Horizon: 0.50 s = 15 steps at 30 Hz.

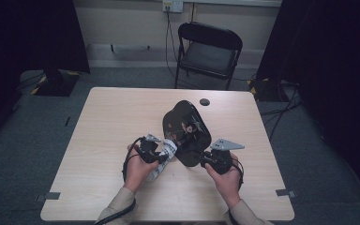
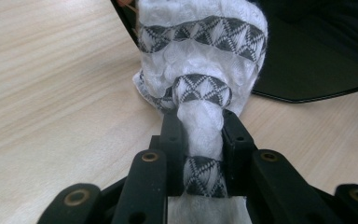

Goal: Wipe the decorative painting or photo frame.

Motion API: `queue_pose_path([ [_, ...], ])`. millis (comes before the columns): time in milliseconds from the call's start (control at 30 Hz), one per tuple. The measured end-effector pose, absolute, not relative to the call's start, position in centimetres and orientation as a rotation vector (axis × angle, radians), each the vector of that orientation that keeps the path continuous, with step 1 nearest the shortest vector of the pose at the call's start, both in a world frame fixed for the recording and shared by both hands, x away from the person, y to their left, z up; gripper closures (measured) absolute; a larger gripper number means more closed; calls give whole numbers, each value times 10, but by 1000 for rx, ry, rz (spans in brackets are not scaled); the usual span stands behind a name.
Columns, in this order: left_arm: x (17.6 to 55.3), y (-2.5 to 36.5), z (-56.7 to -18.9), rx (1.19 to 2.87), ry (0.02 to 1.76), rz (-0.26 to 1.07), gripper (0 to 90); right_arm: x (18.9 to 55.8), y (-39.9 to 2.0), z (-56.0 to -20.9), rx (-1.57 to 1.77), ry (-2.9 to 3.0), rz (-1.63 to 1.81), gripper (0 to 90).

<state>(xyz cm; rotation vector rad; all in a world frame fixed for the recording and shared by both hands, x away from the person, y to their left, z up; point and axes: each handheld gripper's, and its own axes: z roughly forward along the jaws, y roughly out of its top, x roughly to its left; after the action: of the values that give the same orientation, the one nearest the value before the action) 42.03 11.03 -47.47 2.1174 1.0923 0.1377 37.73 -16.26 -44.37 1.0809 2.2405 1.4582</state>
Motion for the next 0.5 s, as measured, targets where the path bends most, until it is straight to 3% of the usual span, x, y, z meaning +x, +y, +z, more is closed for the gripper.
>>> queue_pose_path([
  [167, 423, 119, -444, 2078, 1079, 165, 743, 377, -163, -444, 1084, 2241, 1458, 785],
  [500, 434, 124, -341, 1971, 972, 307, 740, 377, -162, -444, 1084, 2240, 1456, 785],
])
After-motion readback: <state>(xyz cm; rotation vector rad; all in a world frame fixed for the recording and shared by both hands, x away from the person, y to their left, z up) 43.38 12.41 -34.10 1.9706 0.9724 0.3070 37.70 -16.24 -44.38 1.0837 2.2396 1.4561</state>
